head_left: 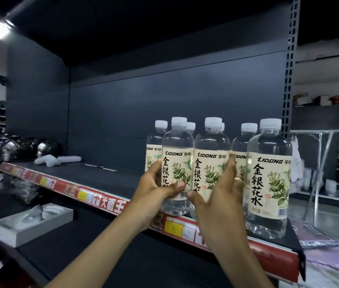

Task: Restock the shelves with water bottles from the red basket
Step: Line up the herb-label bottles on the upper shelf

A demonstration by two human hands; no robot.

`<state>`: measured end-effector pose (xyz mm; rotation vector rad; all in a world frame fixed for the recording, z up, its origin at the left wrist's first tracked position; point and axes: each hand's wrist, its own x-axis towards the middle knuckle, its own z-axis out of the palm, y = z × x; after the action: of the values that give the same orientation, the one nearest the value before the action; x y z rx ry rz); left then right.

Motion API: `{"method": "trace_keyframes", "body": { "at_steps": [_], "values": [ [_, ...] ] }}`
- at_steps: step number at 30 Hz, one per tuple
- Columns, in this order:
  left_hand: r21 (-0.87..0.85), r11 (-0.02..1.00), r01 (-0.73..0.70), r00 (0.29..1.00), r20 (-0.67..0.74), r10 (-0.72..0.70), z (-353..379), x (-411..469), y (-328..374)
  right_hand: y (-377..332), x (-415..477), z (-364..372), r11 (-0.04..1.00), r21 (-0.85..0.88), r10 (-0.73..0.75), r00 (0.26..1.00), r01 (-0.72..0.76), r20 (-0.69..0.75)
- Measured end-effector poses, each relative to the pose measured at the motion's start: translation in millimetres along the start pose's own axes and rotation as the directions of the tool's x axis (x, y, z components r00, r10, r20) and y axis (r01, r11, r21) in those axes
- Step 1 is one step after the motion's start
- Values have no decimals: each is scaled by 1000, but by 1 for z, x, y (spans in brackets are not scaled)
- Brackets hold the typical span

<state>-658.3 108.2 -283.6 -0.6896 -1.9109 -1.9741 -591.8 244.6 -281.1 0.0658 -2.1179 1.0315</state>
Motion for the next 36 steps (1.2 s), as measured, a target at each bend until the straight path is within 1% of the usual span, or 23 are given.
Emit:
{"method": "trace_keyframes", "body": {
  "at_steps": [2, 5, 7, 8, 9, 11, 16, 22, 27, 31, 33, 34, 35, 36],
  "values": [
    [87, 994, -73, 997, 20, 71, 4, -4, 1, 2, 1, 3, 1000, -7, 3, 1000, -3, -17],
    [237, 965, -115, 993, 13, 115, 7, -6, 1, 5, -1, 7, 999, -40, 0, 1000, -1, -27],
    [412, 902, -127, 989, -21, 149, 7, -7, 0, 10, -4, 7, 998, -59, -23, 999, 22, -31],
    [480, 867, -132, 984, -42, 173, 6, -9, -2, 13, -7, 6, 997, -69, -49, 998, 47, -30],
    [513, 848, -133, 979, -64, 193, 5, -12, -5, 15, -10, 6, 994, -76, -79, 997, 77, -20],
    [515, 847, -129, 972, -105, 212, 4, -19, -13, 18, -14, 5, 991, -64, -115, 993, 116, 15],
    [507, 857, -90, 966, -167, 200, 2, -20, -21, 21, -15, 5, 987, -87, -131, 990, 135, 53],
    [521, 851, -59, 968, -178, 176, 4, -18, -21, 25, -11, 5, 984, -152, -83, 994, 94, 77],
    [600, 798, -57, 959, -190, 211, 8, -21, -19, 26, -10, 6, 979, -180, -90, 994, 100, 62],
    [628, 777, -33, 976, -148, 161, 14, -30, -11, 22, -23, 6, 970, -202, -128, 990, 137, 55],
    [683, 728, -60, 980, -96, 172, 12, -40, -6, 16, -33, 4, 963, -209, -170, 985, 172, 26],
    [726, 683, -80, 979, -73, 192, 10, -46, -2, 12, -38, 3, 953, -224, -211, 977, 206, 1],
    [781, 616, -101, 975, -46, 219, 6, -54, 2, 9, -42, 2, 941, -238, -252, 968, 240, -18],
    [848, 516, -118, 971, -11, 240, 2, -62, 6, 5, -47, 1, 932, -247, -281, 960, 266, -25]
  ]
}}
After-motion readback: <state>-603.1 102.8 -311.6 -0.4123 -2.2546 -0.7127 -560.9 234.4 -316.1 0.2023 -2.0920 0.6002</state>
